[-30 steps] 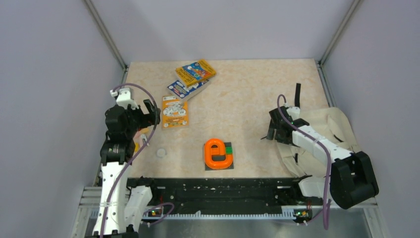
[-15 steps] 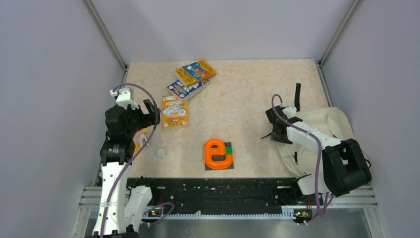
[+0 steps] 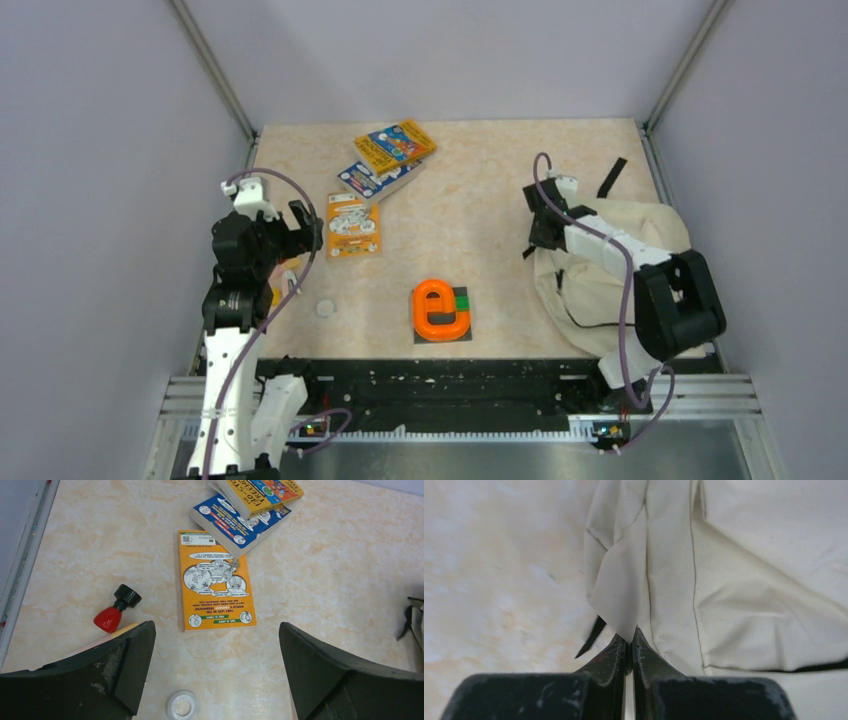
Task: Pack the student bag
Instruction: Move the student bag to the center of the board.
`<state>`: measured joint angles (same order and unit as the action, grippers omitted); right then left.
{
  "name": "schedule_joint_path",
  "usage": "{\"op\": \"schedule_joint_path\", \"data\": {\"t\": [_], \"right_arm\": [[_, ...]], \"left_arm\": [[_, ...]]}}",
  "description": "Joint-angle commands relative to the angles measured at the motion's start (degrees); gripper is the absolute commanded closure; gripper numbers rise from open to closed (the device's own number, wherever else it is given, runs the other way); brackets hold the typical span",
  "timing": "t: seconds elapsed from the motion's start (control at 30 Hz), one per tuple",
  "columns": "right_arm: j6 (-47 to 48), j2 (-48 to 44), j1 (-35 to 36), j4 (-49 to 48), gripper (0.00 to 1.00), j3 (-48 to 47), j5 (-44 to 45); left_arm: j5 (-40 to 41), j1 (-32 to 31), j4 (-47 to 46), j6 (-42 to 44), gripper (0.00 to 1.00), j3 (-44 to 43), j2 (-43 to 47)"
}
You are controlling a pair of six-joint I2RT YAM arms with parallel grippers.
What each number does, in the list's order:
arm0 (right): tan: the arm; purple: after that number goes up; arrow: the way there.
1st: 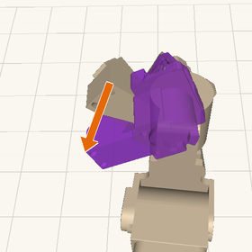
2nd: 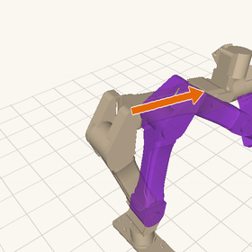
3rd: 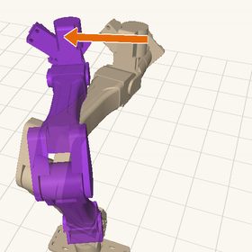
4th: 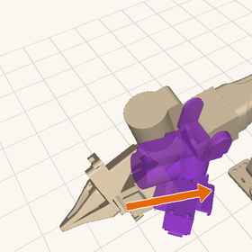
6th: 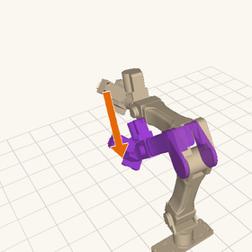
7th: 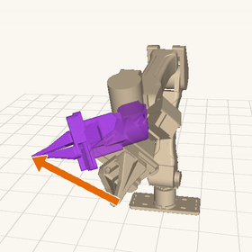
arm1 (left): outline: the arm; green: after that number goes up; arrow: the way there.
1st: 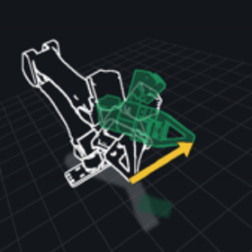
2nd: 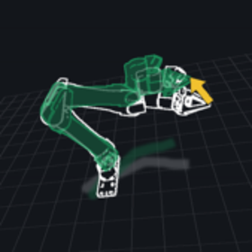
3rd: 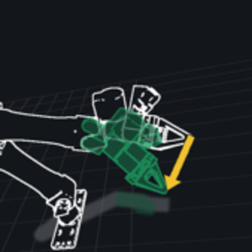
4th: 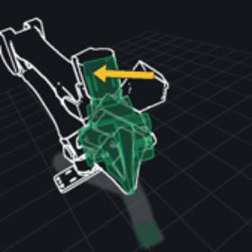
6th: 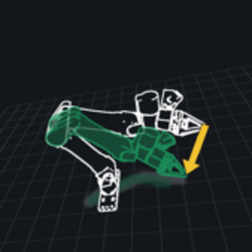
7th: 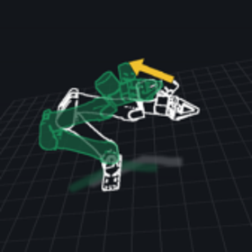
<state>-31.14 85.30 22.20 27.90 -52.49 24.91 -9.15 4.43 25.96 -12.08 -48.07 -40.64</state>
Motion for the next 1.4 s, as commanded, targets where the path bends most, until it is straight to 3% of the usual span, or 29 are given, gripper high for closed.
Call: {"op": "schedule_joint_path", "data": {"t": [0.0,0.23,0.27,0.3,0.4,0.43,0.53,0.67,0.87,1.0,1.07,1.37], "right_arm": [[-2.1,8.4,3.5,-15.9,1.0,-12.2,-4.7],[0.7,21.5,5.0,-16.0,1.0,-28.3,-5.1],[2.0,21.5,5.1,-15.5,0.94,-29.1,-6.1],[3.4,20.8,5.1,-15.1,0.81,-29.3,-7.0],[7.5,15.6,5.1,-14.1,0.34,-26.2,-7.9],[8.8,13.0,5.1,-13.7,0.24,-24.3,-8.2],[10.7,4.9,5.1,-11.3,0.07,-17.9,-8.4],[9.4,-6.3,5.1,-5.6,0.02,-7.6,-8.2],[4.6,-17.0,5.1,2.5,0.01,2.3,-10.5],[3.3,-20.4,5.3,5.2,0.01,6.1,-19.3],[3.3,-22.3,7.8,5.1,0.01,7.4,-23.8],[0.2,-22.8,22.9,1.3,0.02,14.3,-24.5]], "left_arm": [[1.3,0.2,-2.0,0.2,0.02,0.3,0.3],[2.4,0.1,-2.0,0.4,0.02,0.7,-0.1],[2.4,0.1,-2.0,0.5,0.02,0.7,-0.3],[2.5,0.1,-2.0,0.5,0.02,0.6,-0.5],[2.3,0.1,-1.9,0.6,0.02,0.5,-1.0],[2.3,0.2,-1.9,0.6,0.02,0.5,-1.0],[2.1,0.1,-1.9,0.6,0.02,0.5,-1.3],[1.9,0.1,-1.8,0.5,0.02,0.5,-1.3],[0.9,0.1,-1.8,0.3,0.02,0.4,-1.3],[0.5,0.1,-1.9,0.2,0.02,0.4,-0.8],[0.7,0.1,-1.8,0.2,0.02,0.4,-0.6],[0.7,0.1,-1.9,0.2,0.02,0.4,-0.5]]}}
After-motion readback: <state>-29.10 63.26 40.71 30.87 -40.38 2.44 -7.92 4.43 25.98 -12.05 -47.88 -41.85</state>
